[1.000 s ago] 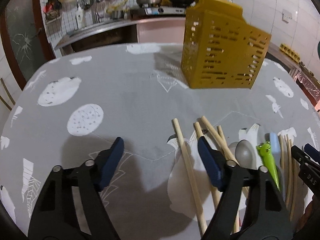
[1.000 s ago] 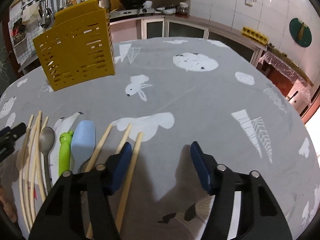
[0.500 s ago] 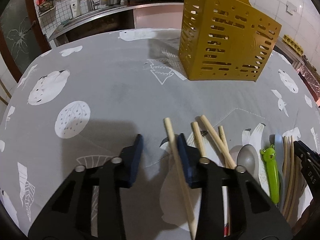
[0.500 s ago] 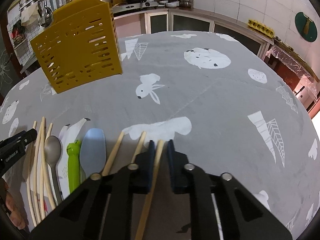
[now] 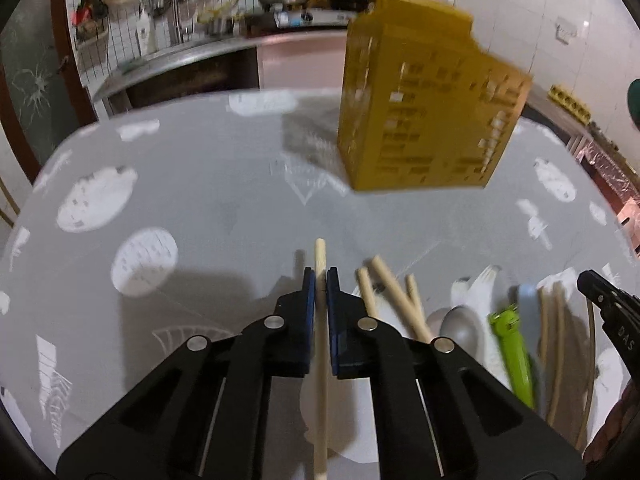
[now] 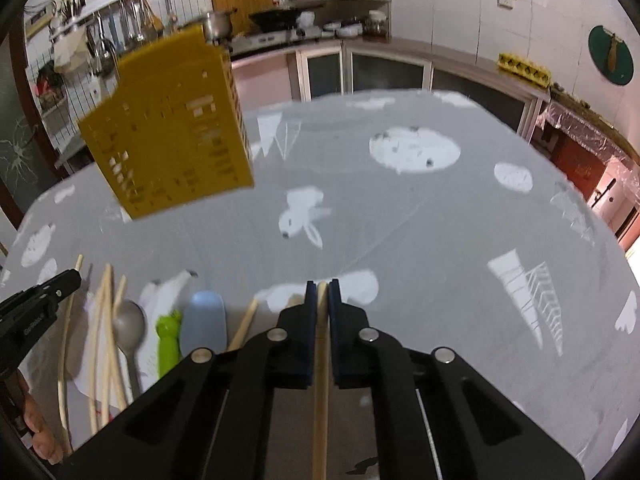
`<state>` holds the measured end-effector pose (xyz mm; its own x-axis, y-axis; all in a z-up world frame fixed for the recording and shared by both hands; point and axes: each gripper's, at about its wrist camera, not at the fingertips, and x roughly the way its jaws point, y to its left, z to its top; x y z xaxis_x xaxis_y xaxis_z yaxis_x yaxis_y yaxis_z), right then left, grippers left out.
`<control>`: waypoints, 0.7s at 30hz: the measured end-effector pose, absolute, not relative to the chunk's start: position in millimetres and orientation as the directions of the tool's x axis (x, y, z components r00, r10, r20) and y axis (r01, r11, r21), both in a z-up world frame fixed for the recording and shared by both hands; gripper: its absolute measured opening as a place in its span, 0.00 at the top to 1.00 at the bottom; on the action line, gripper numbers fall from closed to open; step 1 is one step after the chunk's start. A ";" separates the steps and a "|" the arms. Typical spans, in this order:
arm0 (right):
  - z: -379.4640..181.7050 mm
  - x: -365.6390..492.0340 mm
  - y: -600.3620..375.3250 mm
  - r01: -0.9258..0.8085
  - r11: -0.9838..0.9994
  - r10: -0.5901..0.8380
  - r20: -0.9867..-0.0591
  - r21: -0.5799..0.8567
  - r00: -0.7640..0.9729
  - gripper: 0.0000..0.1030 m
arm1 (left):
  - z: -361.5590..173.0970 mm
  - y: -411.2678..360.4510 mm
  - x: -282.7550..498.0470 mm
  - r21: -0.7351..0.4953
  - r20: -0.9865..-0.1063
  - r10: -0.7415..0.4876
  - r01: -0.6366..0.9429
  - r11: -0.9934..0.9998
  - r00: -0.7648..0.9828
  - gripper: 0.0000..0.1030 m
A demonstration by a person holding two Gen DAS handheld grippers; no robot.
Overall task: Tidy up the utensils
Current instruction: 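Lift the chopsticks with both tools and carry them over the yellow holder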
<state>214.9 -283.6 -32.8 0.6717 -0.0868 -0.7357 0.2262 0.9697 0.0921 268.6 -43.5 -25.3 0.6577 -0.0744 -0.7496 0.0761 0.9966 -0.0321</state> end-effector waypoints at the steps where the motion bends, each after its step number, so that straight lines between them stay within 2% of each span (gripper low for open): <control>1: -27.2 213.7 -284.5 0.224 0.970 -0.086 -0.721 0.098 0.687 0.94 | -18.8 -42.7 265.9 -0.040 -0.737 -0.082 0.078 0.996 0.671 0.96; 9: 22.6 196.8 -293.0 0.167 0.969 -0.039 -0.554 0.182 0.831 0.94 | 38.3 -32.3 239.6 -0.095 -0.589 -0.134 0.097 0.991 0.797 0.96; 15: 46.9 189.5 -294.2 0.135 0.972 -0.037 -0.443 0.191 0.896 0.94 | 80.9 -27.0 215.7 -0.112 -0.446 -0.146 0.107 0.988 0.883 0.96; 21: 64.2 181.9 -293.0 0.096 0.971 -0.016 -0.342 0.217 0.939 0.94 | 94.1 -26.3 209.4 -0.104 -0.399 -0.136 0.103 0.989 0.907 0.96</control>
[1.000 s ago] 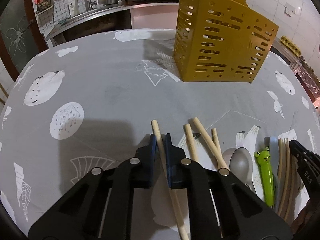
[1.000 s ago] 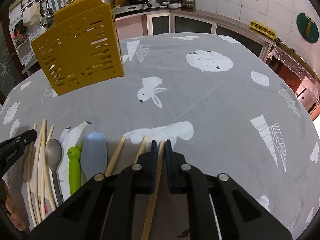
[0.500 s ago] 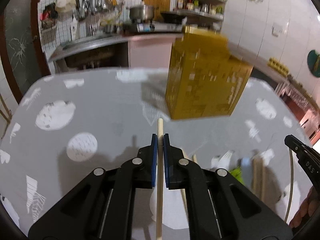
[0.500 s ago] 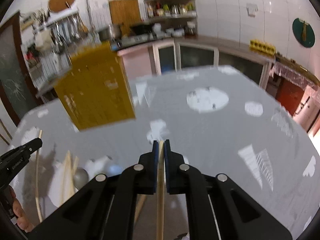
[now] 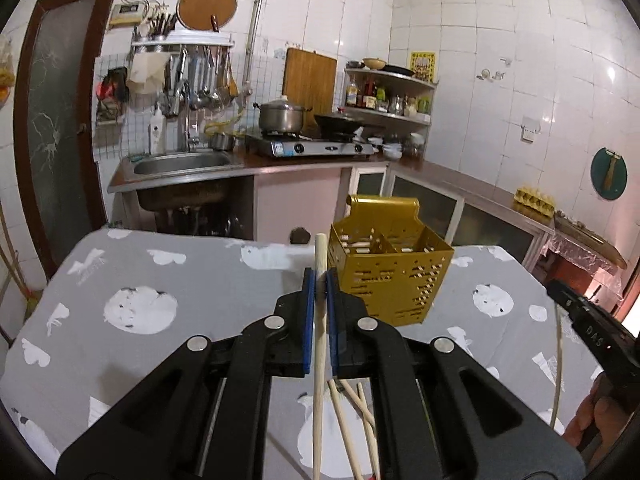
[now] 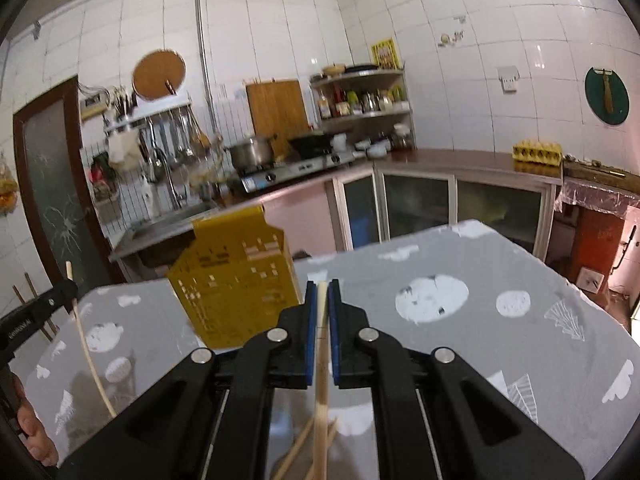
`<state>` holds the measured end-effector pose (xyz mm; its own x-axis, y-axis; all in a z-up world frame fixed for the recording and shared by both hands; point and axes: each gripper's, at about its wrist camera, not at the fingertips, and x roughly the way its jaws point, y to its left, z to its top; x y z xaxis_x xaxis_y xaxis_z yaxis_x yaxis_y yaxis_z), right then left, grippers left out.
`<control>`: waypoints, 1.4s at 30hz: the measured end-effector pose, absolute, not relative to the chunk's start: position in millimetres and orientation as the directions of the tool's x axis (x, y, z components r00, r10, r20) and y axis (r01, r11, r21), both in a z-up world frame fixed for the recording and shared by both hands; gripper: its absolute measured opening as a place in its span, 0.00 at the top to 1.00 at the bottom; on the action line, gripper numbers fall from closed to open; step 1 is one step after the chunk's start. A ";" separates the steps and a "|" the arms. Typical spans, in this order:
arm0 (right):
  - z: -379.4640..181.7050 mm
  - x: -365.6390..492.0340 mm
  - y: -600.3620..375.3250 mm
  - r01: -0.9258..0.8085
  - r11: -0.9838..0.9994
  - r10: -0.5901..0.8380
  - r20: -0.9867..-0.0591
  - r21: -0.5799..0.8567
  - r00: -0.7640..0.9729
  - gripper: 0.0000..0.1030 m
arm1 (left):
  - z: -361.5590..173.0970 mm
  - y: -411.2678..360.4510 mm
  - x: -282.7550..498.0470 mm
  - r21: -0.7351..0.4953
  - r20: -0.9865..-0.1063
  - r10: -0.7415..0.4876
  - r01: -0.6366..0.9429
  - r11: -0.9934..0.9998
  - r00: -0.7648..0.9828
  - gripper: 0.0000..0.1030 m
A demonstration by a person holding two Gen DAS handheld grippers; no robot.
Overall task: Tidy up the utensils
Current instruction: 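Lift the chopsticks with both tools and carry them over the yellow holder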
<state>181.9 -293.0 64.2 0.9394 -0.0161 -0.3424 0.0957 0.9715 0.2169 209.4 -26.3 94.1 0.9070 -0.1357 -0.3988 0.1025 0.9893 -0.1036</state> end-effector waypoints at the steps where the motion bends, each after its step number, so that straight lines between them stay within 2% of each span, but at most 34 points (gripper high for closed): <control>1: 66.0 180.6 -292.8 0.087 0.971 -0.009 -0.329 0.222 0.944 0.94 | 95.9 -26.9 208.8 -0.098 -0.391 -0.130 0.099 0.990 0.911 0.96; 5: 72.9 181.5 -292.0 0.069 0.975 -0.003 -0.300 0.212 0.954 0.94 | 98.4 -25.3 208.1 -0.101 -0.378 -0.130 0.099 0.990 0.917 0.96; 27: 89.2 186.1 -295.7 0.039 0.970 0.033 -0.290 0.239 0.956 0.94 | 111.5 -26.7 210.1 -0.100 -0.342 -0.141 0.113 0.989 0.929 0.96; 32: 111.4 196.2 -299.0 0.031 0.972 0.026 -0.236 0.235 0.972 0.94 | 130.5 -27.9 218.9 -0.113 -0.318 -0.155 0.125 0.986 0.935 0.96; 42: 187.5 251.1 -287.2 -0.002 0.979 0.014 -0.062 0.202 0.998 0.94 | 208.0 -47.9 266.9 -0.134 -0.193 -0.188 0.164 0.977 0.963 0.96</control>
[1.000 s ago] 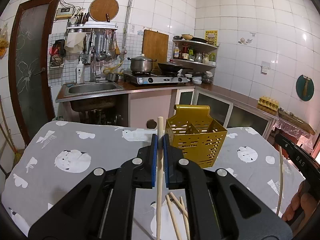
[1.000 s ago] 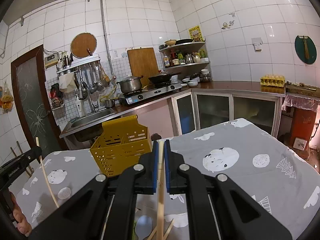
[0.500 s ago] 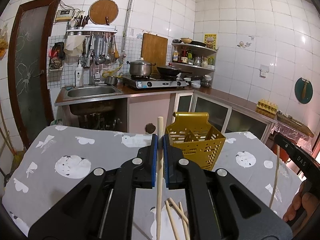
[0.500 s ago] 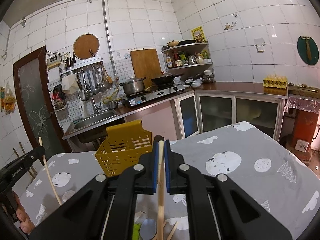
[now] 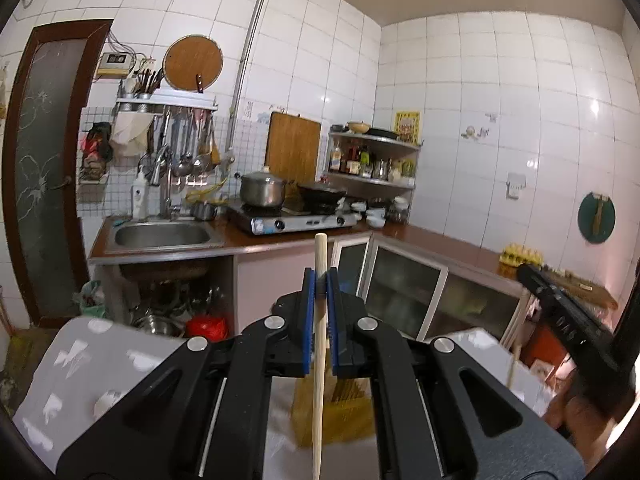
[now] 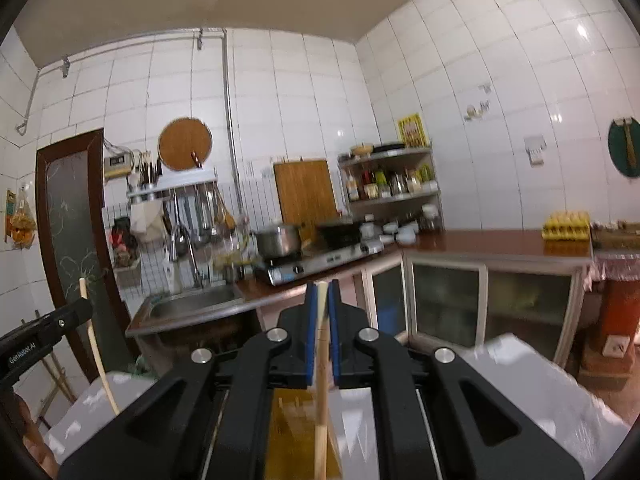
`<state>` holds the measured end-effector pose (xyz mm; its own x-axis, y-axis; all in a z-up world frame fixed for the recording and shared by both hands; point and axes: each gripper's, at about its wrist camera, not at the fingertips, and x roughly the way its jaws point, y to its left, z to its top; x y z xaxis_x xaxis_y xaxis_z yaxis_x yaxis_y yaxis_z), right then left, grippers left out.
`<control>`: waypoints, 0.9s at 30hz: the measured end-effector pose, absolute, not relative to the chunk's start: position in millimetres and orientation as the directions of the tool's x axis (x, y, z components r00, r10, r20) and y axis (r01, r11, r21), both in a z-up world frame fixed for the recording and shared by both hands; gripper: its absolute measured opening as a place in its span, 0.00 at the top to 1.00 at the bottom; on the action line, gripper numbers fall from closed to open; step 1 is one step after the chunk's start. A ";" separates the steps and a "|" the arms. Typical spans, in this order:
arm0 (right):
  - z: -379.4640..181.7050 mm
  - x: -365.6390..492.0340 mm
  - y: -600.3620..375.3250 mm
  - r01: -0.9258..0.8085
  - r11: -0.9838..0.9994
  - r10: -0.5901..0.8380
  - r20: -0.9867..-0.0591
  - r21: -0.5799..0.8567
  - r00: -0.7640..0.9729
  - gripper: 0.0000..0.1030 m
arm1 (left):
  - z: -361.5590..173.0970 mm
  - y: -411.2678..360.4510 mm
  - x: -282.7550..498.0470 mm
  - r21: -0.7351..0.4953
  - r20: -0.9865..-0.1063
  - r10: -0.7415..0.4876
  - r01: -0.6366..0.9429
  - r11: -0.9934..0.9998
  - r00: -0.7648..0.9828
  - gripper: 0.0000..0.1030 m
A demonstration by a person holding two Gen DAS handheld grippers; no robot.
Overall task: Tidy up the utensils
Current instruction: 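Lift the chopsticks with both tools and carry them over the yellow holder, then open both tools to drop the chopsticks into the yellow holder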
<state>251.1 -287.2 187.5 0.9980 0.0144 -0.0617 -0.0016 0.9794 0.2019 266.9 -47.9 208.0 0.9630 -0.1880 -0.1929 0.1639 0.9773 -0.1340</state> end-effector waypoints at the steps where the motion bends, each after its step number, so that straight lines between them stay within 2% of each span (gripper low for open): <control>1: 192.8 260.1 -285.1 -0.006 0.979 0.015 -0.045 0.202 0.999 0.94 | 215.5 -51.4 278.7 -0.139 -0.181 -0.192 0.168 0.976 0.965 0.96; 6: 207.5 305.5 -271.0 -0.009 0.988 0.003 0.040 0.155 0.999 0.94 | 227.2 -70.2 323.8 -0.106 -0.157 -0.172 0.157 0.982 0.972 0.96; 12: 197.9 355.6 -265.9 -0.025 0.984 0.011 0.078 0.176 0.997 0.94 | 201.5 -87.2 370.5 -0.098 -0.199 -0.173 0.156 0.983 0.965 0.96; 17: 173.3 374.4 -266.4 -0.024 0.980 0.010 0.069 0.197 0.998 0.94 | 163.2 -92.7 392.6 -0.095 -0.247 -0.173 0.154 0.984 0.953 0.96; 25: 134.0 373.6 -259.9 -0.038 0.990 0.041 -0.021 0.135 0.999 0.93 | 116.3 -87.9 400.9 -0.078 -0.322 -0.150 0.131 0.988 0.935 0.95; 27: 132.8 371.3 -257.7 -0.027 0.994 0.033 -0.056 0.108 0.998 0.92 | 116.9 -83.6 394.1 -0.072 -0.326 -0.137 0.120 0.990 0.935 0.86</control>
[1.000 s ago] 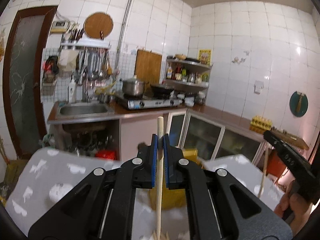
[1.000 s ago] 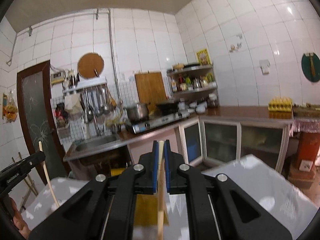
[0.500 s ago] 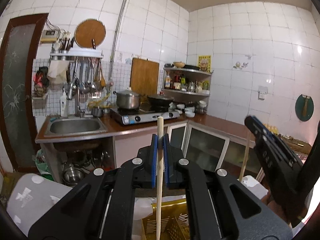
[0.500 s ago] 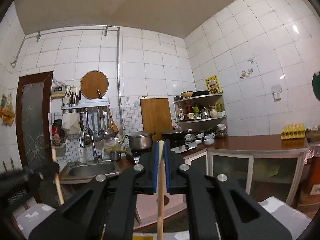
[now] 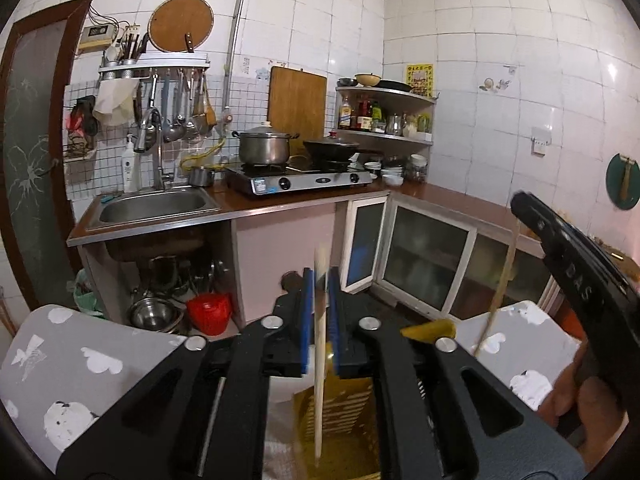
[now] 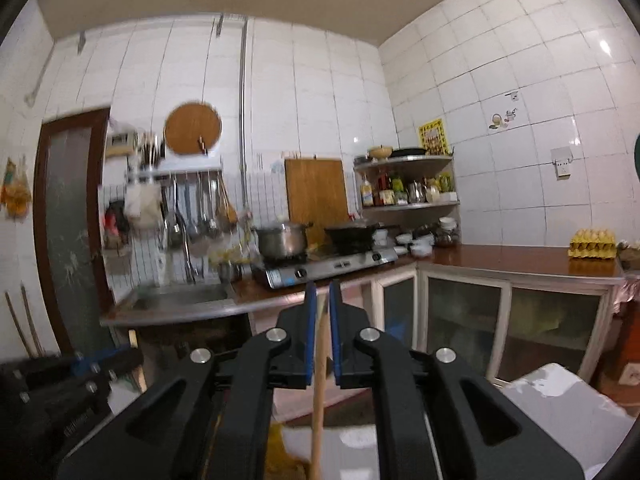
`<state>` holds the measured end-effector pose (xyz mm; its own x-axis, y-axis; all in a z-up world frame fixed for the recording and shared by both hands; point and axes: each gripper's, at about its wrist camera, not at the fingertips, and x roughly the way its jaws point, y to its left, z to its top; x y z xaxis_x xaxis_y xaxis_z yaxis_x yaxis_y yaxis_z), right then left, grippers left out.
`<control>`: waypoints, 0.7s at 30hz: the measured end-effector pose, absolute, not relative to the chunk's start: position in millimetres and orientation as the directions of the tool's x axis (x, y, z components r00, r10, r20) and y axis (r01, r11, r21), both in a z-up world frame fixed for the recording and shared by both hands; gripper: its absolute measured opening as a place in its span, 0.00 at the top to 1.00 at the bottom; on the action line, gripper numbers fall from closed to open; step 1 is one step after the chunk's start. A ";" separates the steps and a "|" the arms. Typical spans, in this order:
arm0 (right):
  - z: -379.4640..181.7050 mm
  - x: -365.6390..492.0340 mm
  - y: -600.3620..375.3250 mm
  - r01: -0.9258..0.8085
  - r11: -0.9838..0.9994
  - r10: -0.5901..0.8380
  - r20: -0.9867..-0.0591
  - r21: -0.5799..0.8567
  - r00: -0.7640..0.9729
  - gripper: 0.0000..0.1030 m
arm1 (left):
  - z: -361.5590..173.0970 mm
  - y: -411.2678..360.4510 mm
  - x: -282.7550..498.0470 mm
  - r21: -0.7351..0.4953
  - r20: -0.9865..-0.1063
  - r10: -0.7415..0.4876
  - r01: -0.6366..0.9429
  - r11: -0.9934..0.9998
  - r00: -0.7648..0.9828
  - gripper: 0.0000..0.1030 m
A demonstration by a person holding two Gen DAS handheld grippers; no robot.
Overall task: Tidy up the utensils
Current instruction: 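Open both tools to drop the chopsticks into the yellow holder, then close the left tool on a chopstick while the right tool grasps another chopstick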
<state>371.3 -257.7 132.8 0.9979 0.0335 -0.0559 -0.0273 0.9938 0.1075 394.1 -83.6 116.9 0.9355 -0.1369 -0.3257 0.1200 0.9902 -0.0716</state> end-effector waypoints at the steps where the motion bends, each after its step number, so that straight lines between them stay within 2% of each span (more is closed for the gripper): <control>1: 133.5 366.8 -258.6 -0.025 0.995 0.033 -0.080 0.099 0.996 0.81 | 118.6 -80.8 390.2 -0.076 -0.327 -0.135 0.116 0.990 0.935 0.75; 2: 134.2 363.1 -260.2 -0.019 0.995 0.028 -0.098 0.097 0.995 0.67 | 121.5 -77.1 385.6 -0.083 -0.327 -0.130 0.109 0.991 0.936 0.60; 3: 135.1 359.1 -262.8 -0.012 0.995 0.023 -0.110 0.100 0.994 0.40 | 126.6 -71.3 377.7 -0.087 -0.325 -0.119 0.096 0.992 0.938 0.53; 5: 138.8 342.4 -268.7 0.010 0.995 0.002 -0.130 0.097 0.991 0.36 | 135.4 -62.6 365.4 -0.085 -0.316 -0.096 0.073 0.994 0.944 0.35; 6: 140.6 333.7 -271.6 0.024 0.996 -0.011 -0.147 0.087 0.989 0.36 | 141.3 -55.9 354.7 -0.083 -0.312 -0.082 0.058 0.995 0.947 0.32; 10: 141.4 303.3 -278.7 0.063 0.996 -0.049 -0.221 0.060 0.974 0.36 | 156.2 -32.2 319.7 -0.087 -0.293 -0.041 0.017 0.996 0.955 0.06; 15: 120.3 266.7 -287.0 0.114 0.991 -0.081 -0.359 0.071 0.930 0.36 | 153.8 -9.4 282.2 -0.089 -0.329 -0.035 0.006 0.996 0.944 0.05; 21: 59.1 236.3 -290.2 0.153 0.985 -0.092 -0.524 0.074 0.847 0.36 | 114.3 3.4 256.2 -0.069 -0.409 -0.019 -0.010 0.998 0.912 0.05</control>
<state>236.3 -290.2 59.1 0.8469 -0.0923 -0.5237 0.1532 0.9854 0.0740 256.2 3.4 114.3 0.9125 -0.0190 -0.4087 -0.0101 0.9976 -0.0688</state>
